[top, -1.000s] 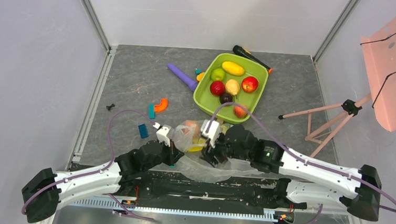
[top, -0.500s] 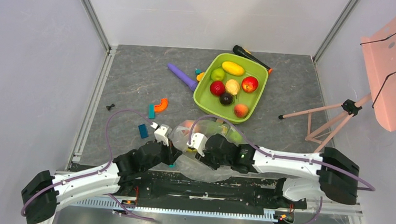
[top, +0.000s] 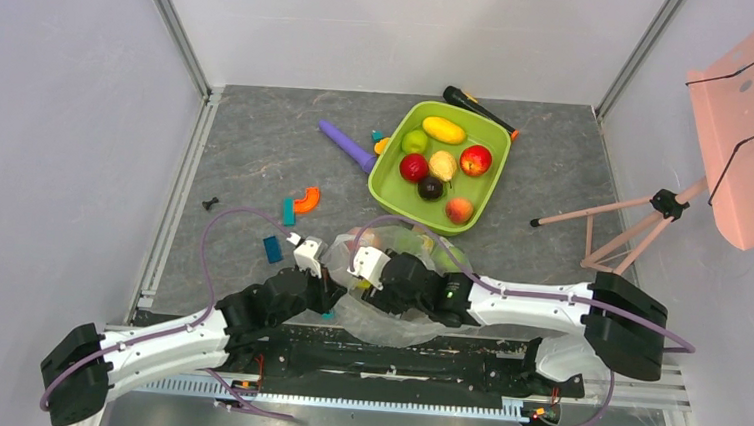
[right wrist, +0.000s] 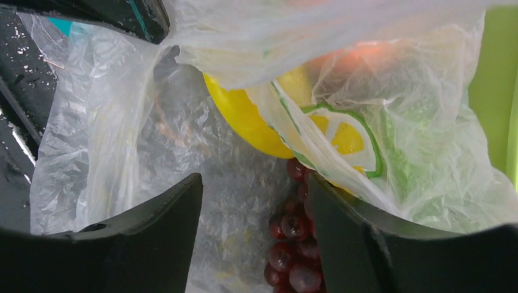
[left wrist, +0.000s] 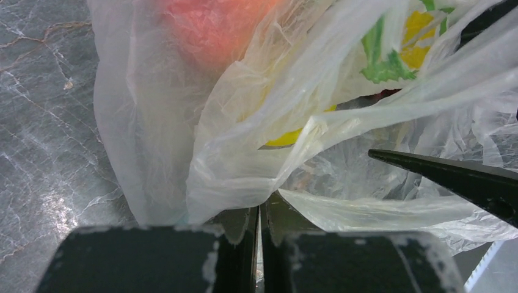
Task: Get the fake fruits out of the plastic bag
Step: Take out the fake fruit from the plastic bag.
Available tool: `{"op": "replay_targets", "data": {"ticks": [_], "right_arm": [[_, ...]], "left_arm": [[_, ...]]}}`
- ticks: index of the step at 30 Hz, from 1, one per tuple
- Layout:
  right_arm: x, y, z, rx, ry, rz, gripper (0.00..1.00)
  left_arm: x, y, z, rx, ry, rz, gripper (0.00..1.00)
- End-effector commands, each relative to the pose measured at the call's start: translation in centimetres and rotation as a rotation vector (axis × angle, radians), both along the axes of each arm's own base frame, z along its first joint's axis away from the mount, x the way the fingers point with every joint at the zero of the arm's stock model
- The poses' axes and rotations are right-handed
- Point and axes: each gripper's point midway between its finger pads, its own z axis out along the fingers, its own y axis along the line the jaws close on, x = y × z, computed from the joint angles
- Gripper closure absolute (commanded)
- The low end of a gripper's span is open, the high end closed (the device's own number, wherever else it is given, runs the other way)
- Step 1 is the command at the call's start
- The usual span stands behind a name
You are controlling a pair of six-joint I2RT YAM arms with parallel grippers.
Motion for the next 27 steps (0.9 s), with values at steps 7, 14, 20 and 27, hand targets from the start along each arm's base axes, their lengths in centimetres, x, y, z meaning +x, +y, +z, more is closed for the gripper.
{"op": "replay_targets", "data": {"ticks": [7, 14, 20, 27], "right_arm": [[2.0, 4.0, 2.9, 0.049, -0.176, 0.145, 0.23], [3.3, 5.3, 2.8, -0.009, -0.262, 0.212, 0.20], [4.2, 6.0, 1.6, -0.069, -0.289, 0.229, 0.19], [4.8, 6.4, -0.4, -0.104, -0.236, 0.252, 0.18]], "left_arm": [[0.6, -0.2, 0.7, -0.017, -0.029, 0.021, 0.93], [0.6, -0.3, 0.8, -0.020, -0.030, 0.019, 0.93], [0.6, -0.3, 0.7, -0.020, -0.029, 0.018, 0.93], [0.6, -0.2, 0.8, -0.024, -0.030, 0.021, 0.93]]}}
